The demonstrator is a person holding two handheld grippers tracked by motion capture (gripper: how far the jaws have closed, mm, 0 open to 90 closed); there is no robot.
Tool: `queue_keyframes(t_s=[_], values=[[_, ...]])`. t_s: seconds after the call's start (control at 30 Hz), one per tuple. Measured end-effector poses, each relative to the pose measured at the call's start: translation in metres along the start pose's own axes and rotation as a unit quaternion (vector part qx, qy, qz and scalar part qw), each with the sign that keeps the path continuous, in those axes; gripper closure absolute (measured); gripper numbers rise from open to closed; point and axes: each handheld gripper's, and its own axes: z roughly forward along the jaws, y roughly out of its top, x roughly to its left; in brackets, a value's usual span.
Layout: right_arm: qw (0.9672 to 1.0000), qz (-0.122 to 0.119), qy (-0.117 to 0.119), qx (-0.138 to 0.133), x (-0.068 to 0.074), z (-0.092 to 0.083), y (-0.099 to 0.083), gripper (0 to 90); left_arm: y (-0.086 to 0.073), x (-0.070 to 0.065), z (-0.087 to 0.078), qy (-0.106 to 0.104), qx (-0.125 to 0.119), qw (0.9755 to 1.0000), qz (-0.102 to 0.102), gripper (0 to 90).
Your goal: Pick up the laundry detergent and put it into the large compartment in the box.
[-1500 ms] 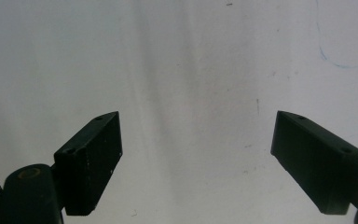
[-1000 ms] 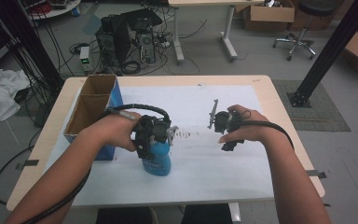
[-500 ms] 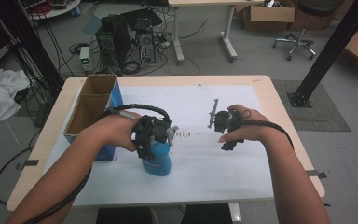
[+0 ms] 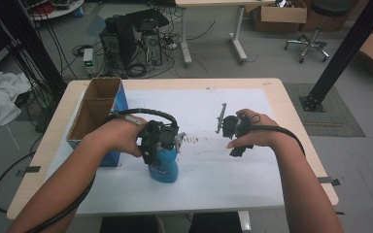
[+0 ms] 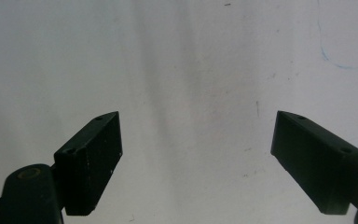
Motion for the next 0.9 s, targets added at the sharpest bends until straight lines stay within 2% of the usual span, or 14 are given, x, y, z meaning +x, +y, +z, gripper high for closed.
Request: queue_keyframes(t_s=[0.27, 0.43, 0.53, 0.67, 0.8, 0.83, 0.9], values=[[1.0000, 0.000, 0.003, 0.000, -0.001, 0.002, 0.000, 16.6, 0.003, 0.002, -0.001, -0.006, 0.016, 0.9998, -0.007, 38.5], [1.0000, -0.001, 0.003, 0.001, -0.001, 0.002, 0.000, 16.6, 0.001, 0.003, -0.003, -0.018, 0.008, 0.9996, -0.019, 38.6], [1.0000, -0.002, 0.004, 0.001, -0.001, 0.002, 0.000, 16.6, 0.002, -0.001, -0.013, -0.023, -0.007, 0.9996, -0.013, 38.6], [1.0000, -0.002, 0.003, 0.002, -0.001, 0.002, 0.001, 16.6, 0.000, -0.001, -0.024, -0.028, -0.010, 0.9992, -0.026, 38.6], [1.0000, -0.003, 0.003, 0.000, -0.001, 0.000, 0.002, 16.6, -0.001, 0.001, -0.037, -0.030, -0.006, 0.9985, -0.047, 38.6], [1.0000, -0.004, 0.003, 0.000, 0.000, 0.000, 0.003, 16.6, -0.002, 0.001, -0.041, -0.030, -0.006, 0.9979, -0.057, 38.5], [1.0000, -0.004, 0.001, -0.001, 0.000, -0.001, 0.002, 16.6, -0.003, 0.002, -0.047, -0.028, -0.006, 0.9976, -0.063, 38.5]])
